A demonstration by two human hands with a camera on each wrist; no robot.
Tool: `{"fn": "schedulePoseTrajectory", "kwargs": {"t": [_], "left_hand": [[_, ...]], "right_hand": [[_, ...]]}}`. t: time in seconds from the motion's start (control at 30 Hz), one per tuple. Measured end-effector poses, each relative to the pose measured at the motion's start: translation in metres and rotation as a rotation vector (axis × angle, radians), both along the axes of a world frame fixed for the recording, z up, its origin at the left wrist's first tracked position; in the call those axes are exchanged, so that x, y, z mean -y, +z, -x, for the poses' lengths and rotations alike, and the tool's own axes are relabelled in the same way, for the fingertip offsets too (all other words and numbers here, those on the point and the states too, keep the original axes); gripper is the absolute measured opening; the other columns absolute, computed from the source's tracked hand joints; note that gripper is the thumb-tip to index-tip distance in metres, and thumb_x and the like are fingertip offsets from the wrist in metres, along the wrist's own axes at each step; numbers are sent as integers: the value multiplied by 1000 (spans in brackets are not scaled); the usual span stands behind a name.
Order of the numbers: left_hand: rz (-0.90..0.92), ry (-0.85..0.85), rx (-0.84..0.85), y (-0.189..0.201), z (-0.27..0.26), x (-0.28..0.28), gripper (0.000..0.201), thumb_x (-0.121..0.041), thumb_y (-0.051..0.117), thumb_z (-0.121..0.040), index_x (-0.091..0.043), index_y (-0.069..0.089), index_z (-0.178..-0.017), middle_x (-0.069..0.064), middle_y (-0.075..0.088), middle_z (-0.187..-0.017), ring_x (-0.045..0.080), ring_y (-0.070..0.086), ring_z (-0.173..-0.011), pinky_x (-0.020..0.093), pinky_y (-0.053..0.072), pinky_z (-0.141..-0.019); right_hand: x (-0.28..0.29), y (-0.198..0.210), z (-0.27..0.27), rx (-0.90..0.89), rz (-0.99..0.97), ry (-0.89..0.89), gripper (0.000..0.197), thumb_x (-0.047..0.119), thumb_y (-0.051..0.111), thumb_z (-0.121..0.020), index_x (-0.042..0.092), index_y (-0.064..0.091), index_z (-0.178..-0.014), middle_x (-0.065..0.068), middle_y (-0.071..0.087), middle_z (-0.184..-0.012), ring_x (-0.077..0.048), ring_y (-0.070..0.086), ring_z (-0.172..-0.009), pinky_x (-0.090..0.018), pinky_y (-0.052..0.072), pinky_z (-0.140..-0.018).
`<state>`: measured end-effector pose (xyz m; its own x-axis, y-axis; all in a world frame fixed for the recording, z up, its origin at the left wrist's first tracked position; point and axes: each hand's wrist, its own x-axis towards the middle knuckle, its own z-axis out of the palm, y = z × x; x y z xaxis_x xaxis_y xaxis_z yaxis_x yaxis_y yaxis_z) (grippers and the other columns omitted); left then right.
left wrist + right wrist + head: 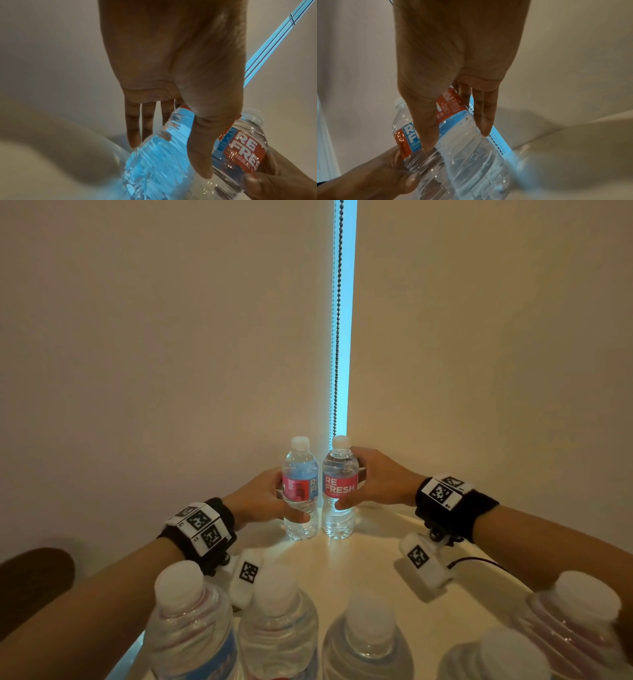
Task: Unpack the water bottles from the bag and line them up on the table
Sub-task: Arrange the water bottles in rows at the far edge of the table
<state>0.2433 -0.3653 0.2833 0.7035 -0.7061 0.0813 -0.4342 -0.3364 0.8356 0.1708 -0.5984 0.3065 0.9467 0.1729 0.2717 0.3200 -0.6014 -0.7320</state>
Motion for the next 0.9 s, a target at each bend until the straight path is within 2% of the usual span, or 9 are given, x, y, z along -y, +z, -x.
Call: {"fn": "schedulePoseTrajectory", "kwargs": {"t": [0.13,0.3,0.4,0.5,0.63,0.7,0.77,0.83,0.9], "left_hand": [[-2,15,-9,-2,-2,4,59,-5,87,-70,-35,62,-115,-2,72,-118,19,66,-112,43,50,-103],[9,10,-15,-5,-5,5,65,-7,88,-68,-31,61,-122,-3,71,-121,19,66,-114,44,49,-105],[7,0,5,-7,-6,2,71,-10,91,-65,-29,60,-126,-4,71,-122,17,67,-111,39,53,-100],[0,28,23,-6,-8,-9,73,-11,92,-63,-27,59,-126,1,67,-123,18,68,-102,34,57,-91],[66,178,21,2,-9,-40,79,-26,94,-57,-21,58,-127,7,62,-127,23,68,-96,37,56,-90],[174,210,46,14,0,-60,62,-14,89,-70,-16,60,-125,11,65,-125,32,69,-101,41,54,-95],[259,192,87,28,15,-85,42,-10,77,-80,-14,64,-120,12,69,-119,38,68,-105,41,56,-93],[320,132,132,41,35,-111,36,-30,76,-81,-17,68,-114,10,72,-114,36,69,-103,36,60,-85],[356,87,155,51,61,-135,49,-56,74,-77,-20,71,-110,11,73,-112,32,71,-100,35,62,-81]], "right_hand": [[1,0,-2,-9,1,8,58,2,90,-65,32,60,-105,13,70,-101,6,68,-85,-15,54,-75],[4,-3,-2,-29,1,2,61,4,90,-64,28,60,-111,9,71,-107,1,69,-91,-18,56,-79],[6,-3,-1,-56,21,-15,75,9,93,-61,16,56,-125,0,69,-119,-13,70,-101,-30,58,-88],[17,3,5,-109,28,-48,81,8,93,-61,15,52,-130,-7,64,-123,-27,72,-97,-44,60,-86],[45,19,27,-94,-33,-149,49,0,81,-75,13,60,-117,-17,63,-121,-30,69,-86,-58,57,-83],[66,29,44,-58,-21,-195,31,-3,74,-83,12,63,-109,-20,66,-118,-36,69,-85,-58,57,-83],[87,38,68,-19,-5,-244,24,-3,68,-88,9,65,-109,-17,70,-112,-42,69,-95,-56,57,-86],[103,45,96,25,-29,-263,22,-3,65,-90,11,67,-107,-16,72,-109,-43,68,-99,-56,56,-88],[114,49,126,33,-85,-247,18,14,71,-87,15,69,-104,-14,73,-107,-41,69,-97,-52,57,-85]]}}
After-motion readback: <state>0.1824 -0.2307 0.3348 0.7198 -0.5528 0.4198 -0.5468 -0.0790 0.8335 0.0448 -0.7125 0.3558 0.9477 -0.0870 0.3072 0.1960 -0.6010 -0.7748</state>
